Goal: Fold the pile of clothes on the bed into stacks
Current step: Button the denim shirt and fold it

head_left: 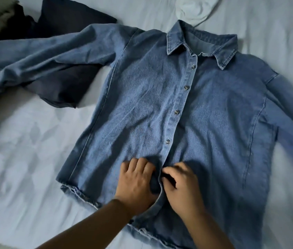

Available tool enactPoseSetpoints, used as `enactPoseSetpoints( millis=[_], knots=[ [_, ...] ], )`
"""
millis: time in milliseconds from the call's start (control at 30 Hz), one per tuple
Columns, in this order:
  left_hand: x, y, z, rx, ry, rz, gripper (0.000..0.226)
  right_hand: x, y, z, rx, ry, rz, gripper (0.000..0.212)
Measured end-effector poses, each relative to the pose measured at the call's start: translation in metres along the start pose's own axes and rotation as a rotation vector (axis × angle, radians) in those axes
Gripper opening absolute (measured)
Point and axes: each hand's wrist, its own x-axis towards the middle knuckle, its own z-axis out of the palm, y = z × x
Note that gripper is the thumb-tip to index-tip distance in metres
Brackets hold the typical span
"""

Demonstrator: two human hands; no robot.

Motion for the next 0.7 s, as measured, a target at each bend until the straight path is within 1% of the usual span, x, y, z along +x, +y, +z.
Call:
enactPoseSetpoints(
  millis=[67, 200, 233, 300, 400, 500, 600, 633, 700],
  knots=[
    [-0.001, 0.008, 0.000, -0.001, 0.002, -0.048, 0.025, -0.001, -0.002, 0.001, -0.040, 0.033, -0.010, 0.016],
    [0.000, -0.010, -0.013, -0.165, 0.060, -0.009, 0.026, -0.003, -0.008, 0.004, -0.152, 0.049, -0.082, 0.008],
    [-0.001, -0.018, -0.018, -0.197, 0.081, 0.015, 0.027, -0.003, -0.009, 0.005, -0.199, 0.042, -0.101, 0.010],
    [-0.003, -0.032, -0.028, -0.255, 0.123, 0.119, 0.026, -0.003, -0.010, 0.008, -0.263, 0.036, -0.119, 0.023],
    [-0.002, -0.036, -0.031, -0.312, 0.142, 0.297, 0.022, 0.001, -0.011, 0.012, -0.313, 0.046, -0.134, 0.030],
    [0.002, -0.032, -0.019, -0.285, 0.026, 0.393, 0.017, 0.001, -0.006, 0.013, -0.353, 0.045, -0.162, 0.032],
    [0.009, -0.039, -0.014, -0.385, -0.141, 0.354, 0.030, -0.001, 0.001, 0.016, -0.360, 0.083, -0.173, 0.031],
    [0.013, -0.043, -0.013, -0.412, -0.170, 0.339, 0.033, -0.001, 0.001, 0.018, -0.364, 0.107, -0.173, 0.028],
    [0.021, -0.047, -0.014, -0.402, -0.169, 0.352, 0.026, -0.002, 0.000, 0.021, -0.383, 0.166, -0.182, 0.014]
  ],
)
